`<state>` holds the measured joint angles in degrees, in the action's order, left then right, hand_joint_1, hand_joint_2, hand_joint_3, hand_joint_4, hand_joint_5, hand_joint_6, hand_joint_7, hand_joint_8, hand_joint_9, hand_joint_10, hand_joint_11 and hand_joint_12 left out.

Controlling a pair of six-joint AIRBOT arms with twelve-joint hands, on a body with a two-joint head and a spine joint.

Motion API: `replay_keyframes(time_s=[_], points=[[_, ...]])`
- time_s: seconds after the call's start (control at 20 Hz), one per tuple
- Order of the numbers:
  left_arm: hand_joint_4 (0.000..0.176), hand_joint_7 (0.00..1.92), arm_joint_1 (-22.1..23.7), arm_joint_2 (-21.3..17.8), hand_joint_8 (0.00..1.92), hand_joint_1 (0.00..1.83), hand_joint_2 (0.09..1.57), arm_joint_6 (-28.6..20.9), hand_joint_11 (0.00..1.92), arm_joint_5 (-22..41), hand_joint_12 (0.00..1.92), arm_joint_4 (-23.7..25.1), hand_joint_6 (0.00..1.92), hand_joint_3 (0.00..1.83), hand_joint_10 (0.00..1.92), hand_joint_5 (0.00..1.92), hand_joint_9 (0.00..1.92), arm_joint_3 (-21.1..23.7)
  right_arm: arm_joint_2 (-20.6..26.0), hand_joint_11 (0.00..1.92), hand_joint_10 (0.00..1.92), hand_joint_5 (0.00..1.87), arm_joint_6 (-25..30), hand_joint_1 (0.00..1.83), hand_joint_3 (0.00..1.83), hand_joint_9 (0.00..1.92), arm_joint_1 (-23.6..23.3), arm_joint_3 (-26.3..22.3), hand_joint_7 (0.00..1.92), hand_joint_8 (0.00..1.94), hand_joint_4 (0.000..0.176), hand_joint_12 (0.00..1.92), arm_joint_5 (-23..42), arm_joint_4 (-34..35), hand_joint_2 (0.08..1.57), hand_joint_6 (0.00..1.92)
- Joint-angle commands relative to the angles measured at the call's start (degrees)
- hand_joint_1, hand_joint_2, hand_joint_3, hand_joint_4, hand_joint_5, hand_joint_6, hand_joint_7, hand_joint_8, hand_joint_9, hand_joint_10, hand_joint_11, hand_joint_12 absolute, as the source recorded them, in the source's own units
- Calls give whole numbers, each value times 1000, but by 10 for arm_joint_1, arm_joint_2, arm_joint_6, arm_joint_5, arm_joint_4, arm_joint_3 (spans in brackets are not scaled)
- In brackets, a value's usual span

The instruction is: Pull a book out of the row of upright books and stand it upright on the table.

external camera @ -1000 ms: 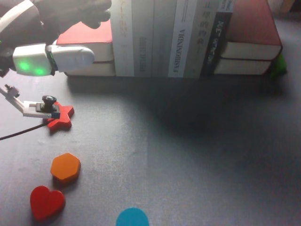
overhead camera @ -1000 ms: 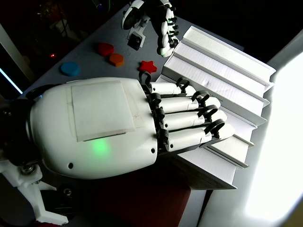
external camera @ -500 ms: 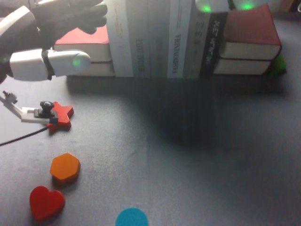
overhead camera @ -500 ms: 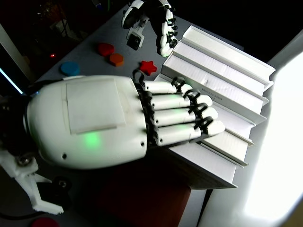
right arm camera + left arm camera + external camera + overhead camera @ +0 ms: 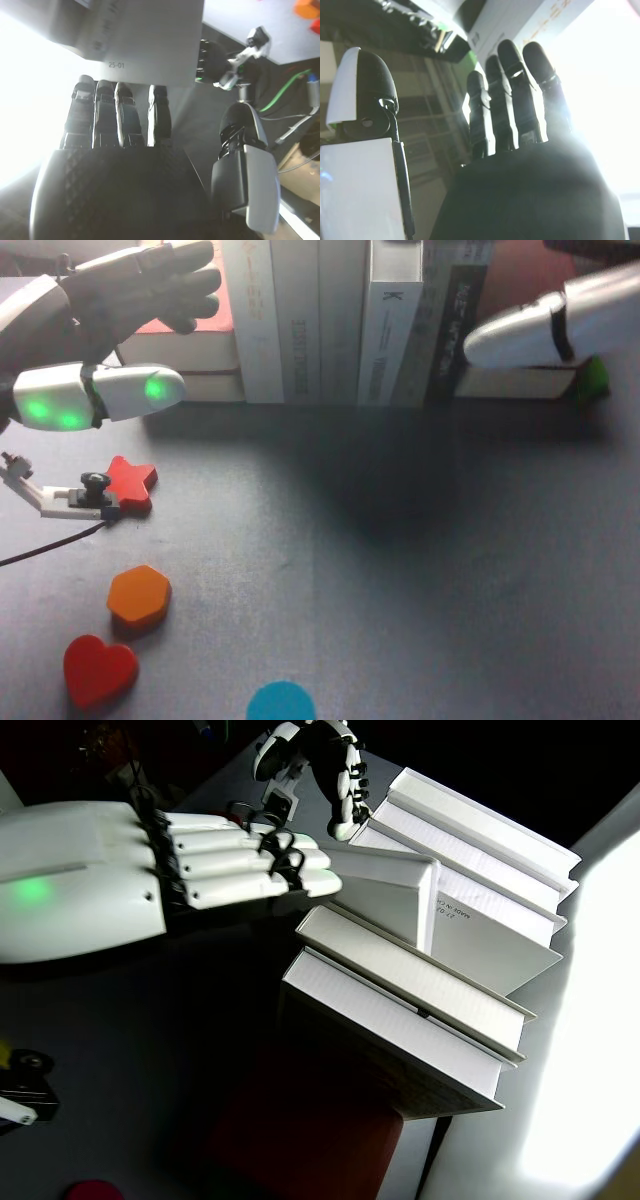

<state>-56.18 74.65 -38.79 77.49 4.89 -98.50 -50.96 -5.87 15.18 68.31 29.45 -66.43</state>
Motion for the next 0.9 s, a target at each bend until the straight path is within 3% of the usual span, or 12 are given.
replay_keyframes(time_s=[0.0, 0.05, 0.2, 0.25, 0.45, 0.5, 0.55, 0.6, 0.65, 0.7, 0.85], points=[[72, 509, 1, 3, 10, 1048, 950, -6, 0, 68, 1545, -33, 11, 0, 651, 473, 338, 2, 3, 0, 0, 195, 1, 65, 0, 0, -6, -6, 0, 0, 175, 0, 31, 26, 1066, 11], [73, 509, -5, 3, 10, 1046, 947, -6, 0, 71, 1545, -39, 10, 0, 652, 469, 342, 3, 5, 0, 0, 204, 1, 80, 0, 0, -4, -10, 0, 0, 128, 0, 35, 28, 1088, 14], [73, 484, -17, 4, 0, 1019, 929, -6, 0, 78, 1549, -54, 11, 0, 656, 473, 344, 5, 10, 0, 0, 227, -9, 70, 0, 0, 18, -17, 0, 0, 119, 0, 50, 57, 1080, 16], [62, 475, -19, 5, 0, 1024, 919, -6, 0, 79, 1546, -56, 11, 0, 661, 475, 347, 5, 10, 0, 0, 229, -16, 69, 1, 0, 26, -17, 0, 0, 108, 0, 52, 70, 1092, 15], [53, 457, -21, 6, 0, 1042, 920, -6, 0, 79, 1561, -57, 9, 0, 659, 477, 347, 4, 7, 0, 0, 224, -36, 117, 12, 0, 25, -9, 0, 0, 84, 0, 47, 82, 1122, 9], [51, 469, -21, 6, 6, 1042, 919, -6, 0, 79, 1561, -57, 14, 0, 661, 489, 351, 4, 6, 0, 0, 240, -36, 116, 10, 0, 17, -5, 0, 0, 54, 0, 46, 84, 1120, 15], [50, 480, -21, 6, 10, 1035, 920, -6, 0, 80, 1585, -57, 14, 0, 669, 493, 351, 4, 6, 0, 0, 237, -36, 69, 2, 0, -4, -2, 0, 0, 62, 0, 46, 84, 1104, 12], [54, 486, -21, 7, 11, 1024, 913, -6, 0, 79, 1593, -57, 15, 0, 677, 496, 362, 4, 10, 0, 0, 190, -36, 48, 4, 0, -30, -4, 0, 0, 138, 0, 50, 80, 1108, 2], [44, 482, -21, 7, 8, 1035, 920, -6, 0, 79, 1608, -57, 11, 0, 687, 490, 359, 4, 13, 0, 0, 185, -36, 39, 0, 0, -40, -6, 0, 0, 174, 0, 52, 74, 1073, 5], [44, 482, -21, 8, 8, 1035, 920, -6, 0, 79, 1608, -57, 11, 0, 687, 490, 359, 3, 17, 0, 0, 185, -36, 39, 0, 0, -64, -9, 0, 0, 174, 0, 52, 65, 1073, 5], [46, 477, -21, 13, 0, 1026, 923, -6, 0, 80, 1624, -56, 5, 0, 725, 481, 331, -1, 25, 0, 0, 167, -39, 321, 33, 0, -101, -13, 0, 0, 176, 0, 45, 35, 1209, 2]])
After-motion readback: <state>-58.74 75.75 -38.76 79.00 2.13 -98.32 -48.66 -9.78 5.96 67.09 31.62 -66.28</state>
